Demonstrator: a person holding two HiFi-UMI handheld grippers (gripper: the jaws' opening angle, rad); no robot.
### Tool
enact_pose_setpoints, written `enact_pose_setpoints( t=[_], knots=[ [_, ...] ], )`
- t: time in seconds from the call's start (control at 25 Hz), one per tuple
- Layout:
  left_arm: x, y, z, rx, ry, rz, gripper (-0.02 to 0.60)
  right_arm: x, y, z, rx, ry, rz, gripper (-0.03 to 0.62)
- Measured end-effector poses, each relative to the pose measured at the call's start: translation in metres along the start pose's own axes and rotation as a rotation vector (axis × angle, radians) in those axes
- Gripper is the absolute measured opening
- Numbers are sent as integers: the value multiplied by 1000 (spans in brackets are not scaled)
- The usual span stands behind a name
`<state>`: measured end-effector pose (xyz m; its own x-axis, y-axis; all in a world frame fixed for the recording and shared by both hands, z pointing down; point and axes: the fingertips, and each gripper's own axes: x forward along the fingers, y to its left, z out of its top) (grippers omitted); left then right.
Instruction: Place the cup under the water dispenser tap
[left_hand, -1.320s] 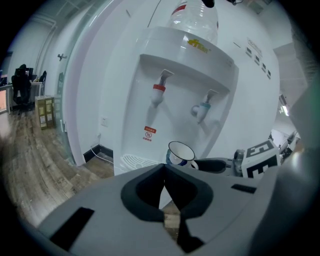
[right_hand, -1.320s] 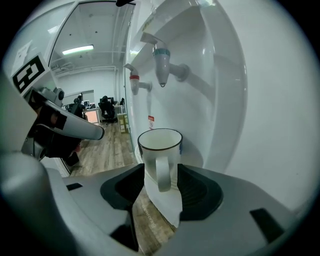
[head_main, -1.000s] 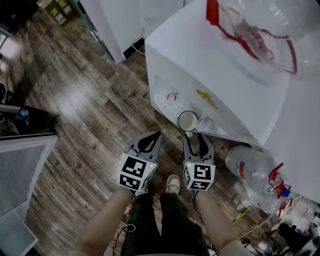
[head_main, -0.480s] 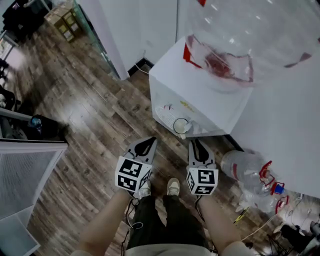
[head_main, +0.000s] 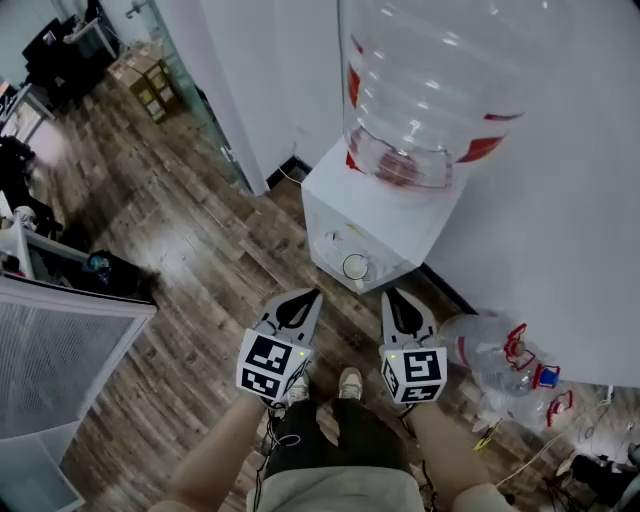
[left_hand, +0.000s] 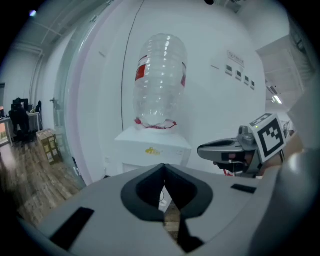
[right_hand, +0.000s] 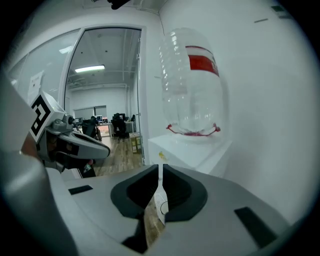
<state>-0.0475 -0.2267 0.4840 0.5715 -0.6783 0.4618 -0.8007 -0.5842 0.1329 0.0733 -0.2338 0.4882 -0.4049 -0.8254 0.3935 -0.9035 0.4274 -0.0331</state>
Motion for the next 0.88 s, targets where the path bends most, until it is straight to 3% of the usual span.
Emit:
enact_pose_setpoints(
  t=[0.48, 0.88],
  knots=[
    [-99, -47, 126, 118, -154, -7, 6, -111, 19, 152, -75, -169, 78, 14],
    [-182, -81, 184, 178, -324, 0, 6, -193, 64, 220, -163, -264, 146, 6]
  ],
)
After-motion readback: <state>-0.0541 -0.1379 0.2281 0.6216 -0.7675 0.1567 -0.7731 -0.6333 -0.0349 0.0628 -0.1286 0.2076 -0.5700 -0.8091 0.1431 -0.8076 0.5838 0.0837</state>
